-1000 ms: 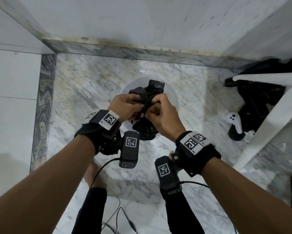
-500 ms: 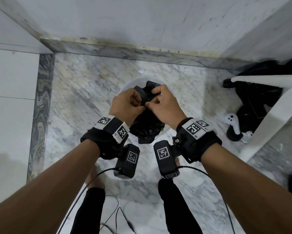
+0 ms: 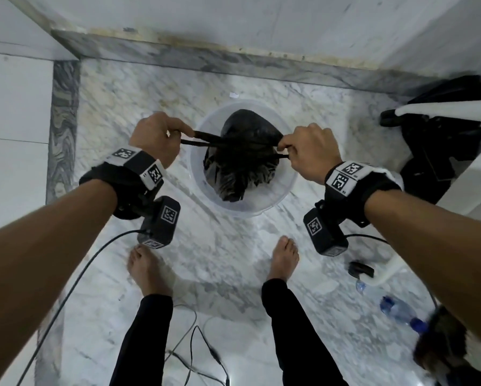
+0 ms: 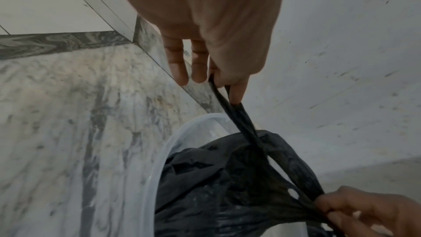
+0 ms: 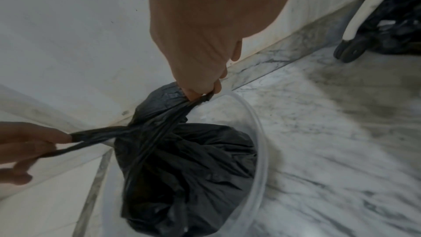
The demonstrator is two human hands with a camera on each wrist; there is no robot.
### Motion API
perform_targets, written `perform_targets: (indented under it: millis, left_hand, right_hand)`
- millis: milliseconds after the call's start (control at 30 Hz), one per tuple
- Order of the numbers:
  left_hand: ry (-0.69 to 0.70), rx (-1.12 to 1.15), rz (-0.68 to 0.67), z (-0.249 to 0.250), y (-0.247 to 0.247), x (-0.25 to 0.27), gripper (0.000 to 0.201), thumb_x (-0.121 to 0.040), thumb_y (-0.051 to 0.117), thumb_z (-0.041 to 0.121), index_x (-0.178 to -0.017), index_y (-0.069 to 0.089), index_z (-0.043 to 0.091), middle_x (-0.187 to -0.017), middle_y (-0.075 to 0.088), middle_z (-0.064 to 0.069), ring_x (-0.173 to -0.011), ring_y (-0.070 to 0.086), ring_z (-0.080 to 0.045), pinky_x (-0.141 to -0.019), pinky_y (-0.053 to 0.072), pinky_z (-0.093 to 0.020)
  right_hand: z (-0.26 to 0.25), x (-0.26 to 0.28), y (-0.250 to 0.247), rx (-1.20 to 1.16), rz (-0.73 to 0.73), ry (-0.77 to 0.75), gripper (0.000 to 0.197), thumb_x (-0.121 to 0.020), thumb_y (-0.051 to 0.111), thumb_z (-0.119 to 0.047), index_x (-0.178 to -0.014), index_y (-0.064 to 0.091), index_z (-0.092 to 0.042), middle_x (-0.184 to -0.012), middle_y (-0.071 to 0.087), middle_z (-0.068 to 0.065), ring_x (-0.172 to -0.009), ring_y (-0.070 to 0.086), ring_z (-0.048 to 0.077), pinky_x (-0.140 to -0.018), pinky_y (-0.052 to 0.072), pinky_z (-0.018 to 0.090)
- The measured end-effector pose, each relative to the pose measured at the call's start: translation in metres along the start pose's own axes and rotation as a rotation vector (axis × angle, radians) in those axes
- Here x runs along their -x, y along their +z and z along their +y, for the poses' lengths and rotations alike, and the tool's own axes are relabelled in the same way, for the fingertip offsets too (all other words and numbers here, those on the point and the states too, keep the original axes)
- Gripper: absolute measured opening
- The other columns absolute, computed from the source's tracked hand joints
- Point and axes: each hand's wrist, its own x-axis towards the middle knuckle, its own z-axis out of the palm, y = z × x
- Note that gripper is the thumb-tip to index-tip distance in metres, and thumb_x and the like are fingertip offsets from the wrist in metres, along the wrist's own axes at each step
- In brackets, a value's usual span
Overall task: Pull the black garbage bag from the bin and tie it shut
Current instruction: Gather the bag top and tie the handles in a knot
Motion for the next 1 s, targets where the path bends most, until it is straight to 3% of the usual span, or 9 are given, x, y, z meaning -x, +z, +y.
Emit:
perform_targets:
  millis: [100,200,433,633,700,800,900,933,999]
  left_hand:
    - [0.02,-0.115,-0.02,-0.004,0.006,0.0,0.037,-0.088,0.043,0.007,-0.101,0.074,0.022,-0.109,0.061,-0.013,-0.098,0.058,-0.036,-0.08,0.048,-0.04]
    - [0.054,-0.216,-0.057,-0.009,0.01,0.001,0.039,-0.087,0.043,0.005,-0.105,0.073,0.02,-0.111,0.06,-0.01,-0.103,0.057,-0.034,-0.079,0.045,-0.04]
    - [0.201,-0.334,-0.139,-0.018,0.007,0.004,0.036,-0.086,0.043,0.006,-0.096,0.075,0.019,-0.106,0.061,-0.006,-0.094,0.06,-0.033,-0.068,0.042,-0.036]
    - [0.088,-0.136,-0.222,0.0,-0.009,0.001,0.025,-0.083,0.044,0.002,-0.075,0.067,0.01,-0.08,0.051,-0.001,-0.068,0.046,-0.023,-0.065,0.036,-0.029]
    - [0.029,-0.021,-0.256,0.01,-0.015,-0.001,0.022,-0.081,0.044,0.007,-0.071,0.064,0.01,-0.077,0.051,-0.001,-0.067,0.048,-0.022,-0.063,0.039,-0.029]
    - [-0.054,0.302,-0.263,0.019,-0.022,-0.008,0.02,-0.068,0.046,0.019,-0.062,0.063,0.012,-0.078,0.06,-0.007,-0.079,0.055,-0.026,-0.082,0.047,-0.045]
    - [-0.171,0.483,-0.283,0.029,-0.018,-0.014,0.011,-0.077,0.053,0.001,-0.073,0.063,0.0,-0.058,0.067,0.012,-0.068,0.061,-0.007,-0.08,0.054,-0.031]
    - [-0.237,0.547,-0.273,0.033,-0.015,-0.014,0.013,-0.081,0.051,-0.001,-0.075,0.061,0.002,-0.059,0.066,0.01,-0.069,0.063,-0.007,-0.079,0.055,-0.028]
    - [-0.384,0.809,-0.233,0.042,-0.011,-0.011,0.021,-0.083,0.042,0.002,-0.066,0.053,0.007,-0.064,0.056,-0.003,-0.074,0.061,-0.019,-0.082,0.055,-0.034]
  right_hand:
    - [0.014,-0.001,0.002,0.082,-0.05,-0.032,0.036,-0.089,0.045,-0.01,-0.108,0.071,-0.025,-0.098,0.067,0.012,-0.096,0.052,0.037,-0.071,0.03,0.036]
    - [0.022,0.0,0.006,0.152,-0.042,-0.077,0.033,-0.09,0.046,-0.01,-0.109,0.072,-0.021,-0.099,0.065,0.013,-0.097,0.05,0.038,-0.07,0.028,0.037]
    - [0.04,0.008,0.009,0.208,-0.076,-0.184,0.023,-0.087,0.048,-0.007,-0.092,0.07,-0.014,-0.091,0.061,0.009,-0.093,0.048,0.034,-0.066,0.026,0.037]
    - [0.041,0.019,-0.02,0.182,0.103,-0.403,0.026,-0.08,0.039,-0.014,-0.078,0.064,-0.006,-0.083,0.062,0.012,-0.078,0.055,0.036,-0.057,0.045,0.041]
    - [0.036,0.027,-0.035,0.119,0.112,-0.504,0.02,-0.069,0.042,-0.01,-0.075,0.061,-0.006,-0.101,0.065,0.014,-0.092,0.056,0.037,-0.065,0.048,0.043]
    - [0.022,0.036,-0.048,0.027,0.046,-0.701,0.018,-0.061,0.049,-0.008,-0.073,0.062,-0.003,-0.12,0.065,0.015,-0.114,0.056,0.037,-0.091,0.046,0.04]
    - [-0.003,0.037,-0.051,-0.056,-0.089,-0.83,0.012,-0.069,0.052,-0.009,-0.059,0.055,-0.003,-0.081,0.07,0.01,-0.103,0.063,0.033,-0.108,0.041,0.033]
    - [-0.011,0.037,-0.051,-0.1,-0.123,-0.836,0.017,-0.071,0.053,-0.011,-0.055,0.049,-0.006,-0.067,0.062,0.006,-0.093,0.063,0.029,-0.1,0.049,0.038]
    - [-0.029,0.037,-0.046,-0.17,-0.147,-0.784,0.025,-0.073,0.052,-0.017,-0.052,0.041,-0.009,-0.056,0.051,0.004,-0.069,0.057,0.028,-0.065,0.052,0.04]
